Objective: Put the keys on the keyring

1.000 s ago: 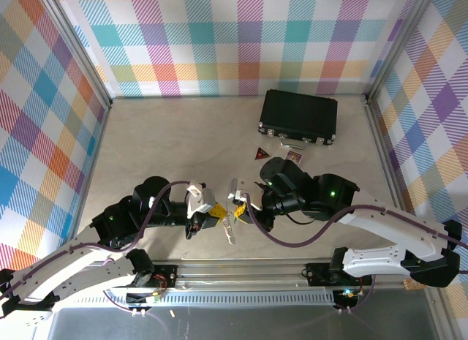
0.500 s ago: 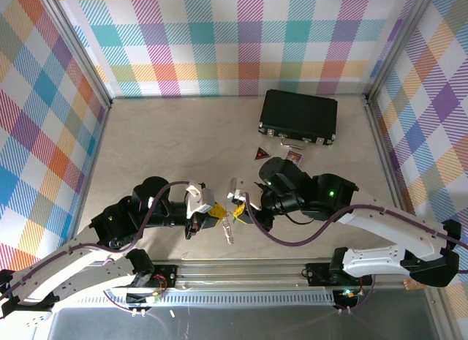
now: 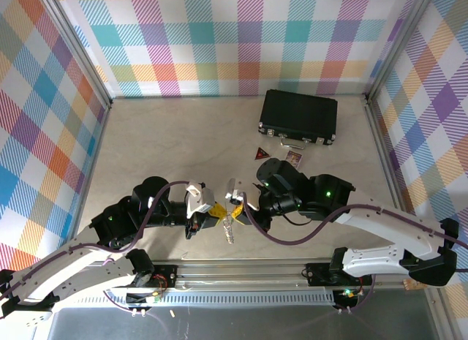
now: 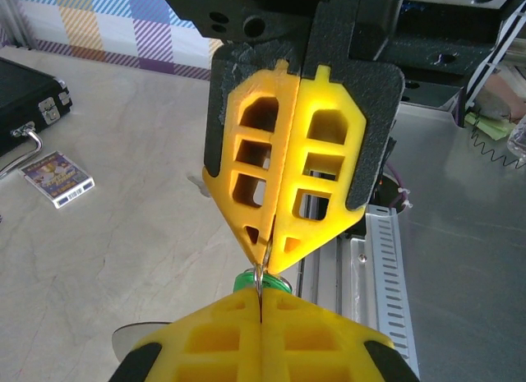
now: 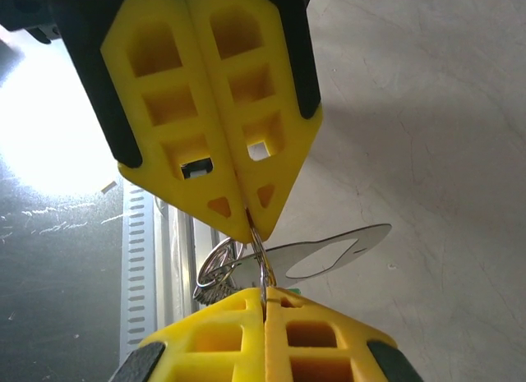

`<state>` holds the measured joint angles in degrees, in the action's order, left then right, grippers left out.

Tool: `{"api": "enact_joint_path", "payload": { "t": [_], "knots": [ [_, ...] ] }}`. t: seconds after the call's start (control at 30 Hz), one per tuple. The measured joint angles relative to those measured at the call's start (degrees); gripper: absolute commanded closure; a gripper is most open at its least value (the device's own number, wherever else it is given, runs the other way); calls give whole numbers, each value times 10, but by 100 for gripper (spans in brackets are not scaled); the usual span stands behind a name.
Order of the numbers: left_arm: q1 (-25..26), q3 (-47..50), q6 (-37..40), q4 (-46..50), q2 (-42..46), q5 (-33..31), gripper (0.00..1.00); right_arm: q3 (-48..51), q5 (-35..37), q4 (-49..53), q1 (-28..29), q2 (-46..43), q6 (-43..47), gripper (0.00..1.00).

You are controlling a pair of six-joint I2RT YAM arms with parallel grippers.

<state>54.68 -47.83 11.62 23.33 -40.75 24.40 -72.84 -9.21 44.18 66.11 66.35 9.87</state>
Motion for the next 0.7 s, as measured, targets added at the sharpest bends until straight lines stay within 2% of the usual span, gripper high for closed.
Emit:
{"api": "enact_joint_path", "payload": {
  "t": [0.4,0.7],
  "knots": [
    [0,0,0,-11,-10,2,100,5,-1,0,-7,-4,-27,100],
    [0,0,0,-26,-10,0,100,14,-38,-19,-30,-6,-90,100]
  ]
}}
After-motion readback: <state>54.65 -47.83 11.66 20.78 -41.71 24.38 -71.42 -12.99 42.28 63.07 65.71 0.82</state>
